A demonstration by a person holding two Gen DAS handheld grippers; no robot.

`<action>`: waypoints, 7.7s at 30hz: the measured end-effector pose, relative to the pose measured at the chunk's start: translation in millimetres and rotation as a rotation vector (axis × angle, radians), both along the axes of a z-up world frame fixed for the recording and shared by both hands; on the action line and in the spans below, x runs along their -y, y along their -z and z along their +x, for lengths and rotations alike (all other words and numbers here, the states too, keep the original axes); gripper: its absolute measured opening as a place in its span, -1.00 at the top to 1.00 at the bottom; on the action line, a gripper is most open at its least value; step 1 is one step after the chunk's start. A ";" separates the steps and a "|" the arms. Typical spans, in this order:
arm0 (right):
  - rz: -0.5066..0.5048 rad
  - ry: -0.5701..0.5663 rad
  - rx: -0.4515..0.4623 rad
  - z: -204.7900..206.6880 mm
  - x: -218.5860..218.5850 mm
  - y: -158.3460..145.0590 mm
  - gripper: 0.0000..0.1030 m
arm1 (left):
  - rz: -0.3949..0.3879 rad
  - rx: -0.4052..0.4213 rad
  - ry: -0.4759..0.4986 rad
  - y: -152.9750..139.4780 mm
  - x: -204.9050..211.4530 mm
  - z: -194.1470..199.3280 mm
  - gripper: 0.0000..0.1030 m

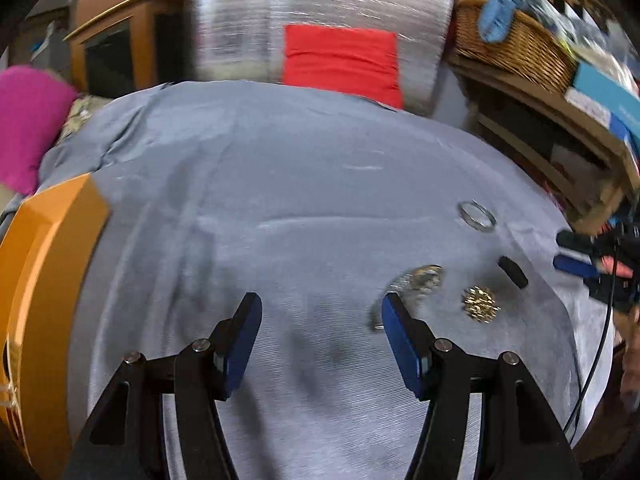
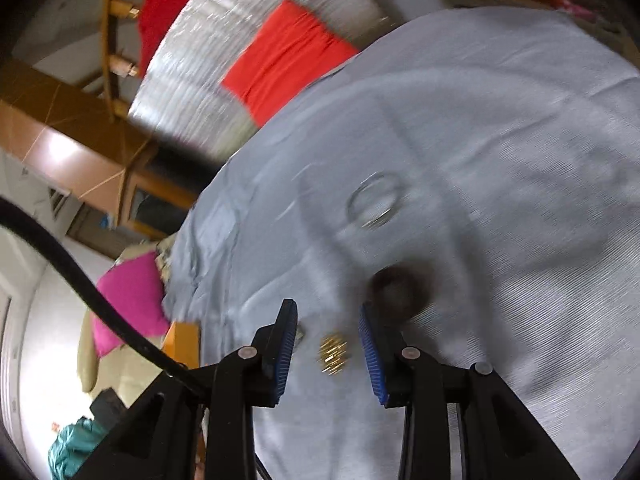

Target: Organize jewelry

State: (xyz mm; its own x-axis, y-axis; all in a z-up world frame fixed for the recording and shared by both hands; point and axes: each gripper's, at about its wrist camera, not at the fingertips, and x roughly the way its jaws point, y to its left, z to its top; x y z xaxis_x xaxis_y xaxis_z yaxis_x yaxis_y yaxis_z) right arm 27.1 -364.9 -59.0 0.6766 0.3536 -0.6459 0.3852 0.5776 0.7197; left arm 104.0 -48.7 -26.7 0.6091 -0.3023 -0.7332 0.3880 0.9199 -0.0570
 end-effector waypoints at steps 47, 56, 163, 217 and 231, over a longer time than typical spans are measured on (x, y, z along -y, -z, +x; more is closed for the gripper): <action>-0.207 -0.007 -0.134 25.6 -10.7 23.3 0.82 | -0.153 -0.114 0.154 29.2 43.2 21.2 0.62; -0.186 -0.015 -0.096 26.2 -20.2 16.6 0.82 | -0.212 -0.074 0.106 14.2 10.7 20.8 1.00; -0.478 -0.362 -0.113 44.8 -97.0 24.5 0.23 | -0.114 -0.234 0.117 49.4 20.6 28.1 -0.19; -0.352 -0.545 0.293 96.3 -299.4 -89.4 0.23 | -0.255 0.261 -0.260 -146.5 -256.7 -19.6 0.41; -0.143 -0.768 0.258 186.2 -457.4 -85.4 0.23 | -0.329 0.039 -0.552 -60.4 -371.6 66.6 0.41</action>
State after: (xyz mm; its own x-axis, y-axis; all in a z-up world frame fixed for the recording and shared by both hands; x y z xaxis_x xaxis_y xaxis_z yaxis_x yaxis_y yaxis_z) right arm 213.4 92.5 26.3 0.4131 0.7044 -0.5772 -0.3223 0.7059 0.6307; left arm 170.7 322.9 33.7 0.7636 -0.1422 -0.6299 -0.1298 0.9218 -0.3654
